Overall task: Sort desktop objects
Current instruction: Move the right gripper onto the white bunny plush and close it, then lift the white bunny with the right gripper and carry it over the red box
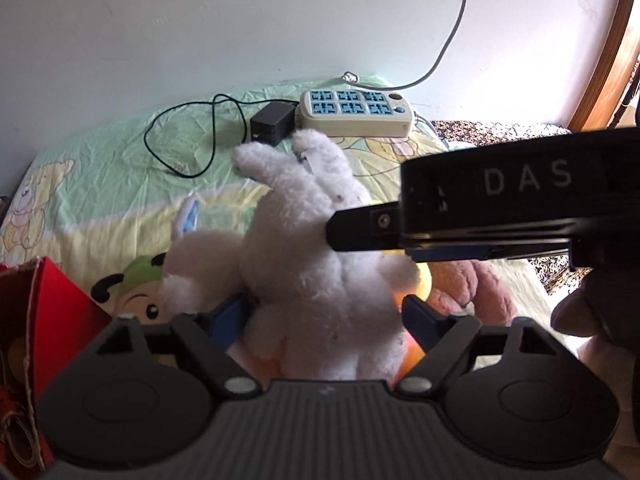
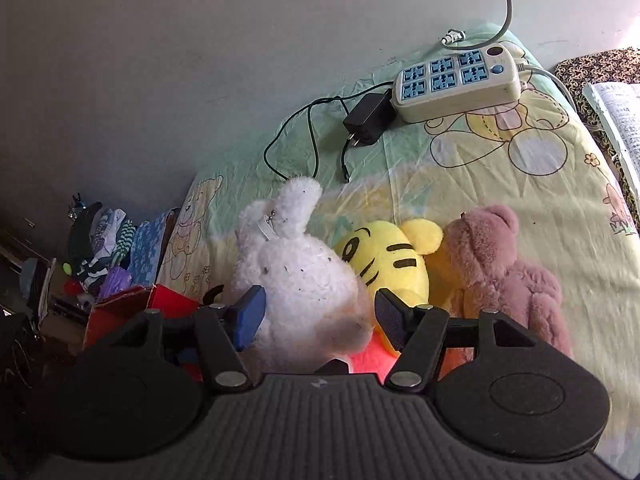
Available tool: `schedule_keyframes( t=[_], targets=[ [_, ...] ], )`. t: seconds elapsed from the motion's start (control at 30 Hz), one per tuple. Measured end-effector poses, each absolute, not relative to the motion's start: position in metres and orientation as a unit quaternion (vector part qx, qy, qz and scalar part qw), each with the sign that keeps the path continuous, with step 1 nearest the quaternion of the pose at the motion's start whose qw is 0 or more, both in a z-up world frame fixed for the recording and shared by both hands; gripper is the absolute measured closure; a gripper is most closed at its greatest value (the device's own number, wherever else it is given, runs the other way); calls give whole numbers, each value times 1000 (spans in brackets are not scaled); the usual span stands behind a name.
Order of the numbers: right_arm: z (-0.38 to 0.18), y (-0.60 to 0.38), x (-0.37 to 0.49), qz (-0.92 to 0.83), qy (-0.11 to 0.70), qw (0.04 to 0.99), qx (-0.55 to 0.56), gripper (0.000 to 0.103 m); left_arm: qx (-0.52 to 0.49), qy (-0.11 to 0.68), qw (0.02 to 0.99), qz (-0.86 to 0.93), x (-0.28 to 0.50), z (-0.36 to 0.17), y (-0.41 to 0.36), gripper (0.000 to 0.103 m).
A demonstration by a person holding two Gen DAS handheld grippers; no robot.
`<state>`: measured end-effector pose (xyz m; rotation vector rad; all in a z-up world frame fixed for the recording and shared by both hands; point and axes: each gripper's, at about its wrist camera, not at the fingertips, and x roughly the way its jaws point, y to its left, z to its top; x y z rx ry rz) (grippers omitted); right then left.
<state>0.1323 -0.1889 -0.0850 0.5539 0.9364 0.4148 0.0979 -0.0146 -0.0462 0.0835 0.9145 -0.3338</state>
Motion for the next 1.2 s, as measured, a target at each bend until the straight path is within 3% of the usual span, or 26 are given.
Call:
schedule_keyframes(
  t=[0.1, 0.2, 0.37, 0.87, 1.2],
  targets=[
    [-93, -193, 133, 207, 449, 817, 298, 42, 40, 441, 882, -160, 98, -51, -18, 26],
    [-95, -192, 132, 212, 451, 810, 309, 41, 42, 447, 878, -163, 98, -55, -21, 35],
    [-87, -190, 122, 233, 440, 815, 297, 53, 37, 439, 881, -172, 90, -47, -20, 39],
    [-44, -199, 65, 249, 393, 843, 270, 58, 33, 387, 900, -199, 28, -1, -22, 39],
    [-22, -152, 51, 326, 358, 842, 237, 58, 29, 349, 928, -129, -17, 30, 23, 39]
  ],
)
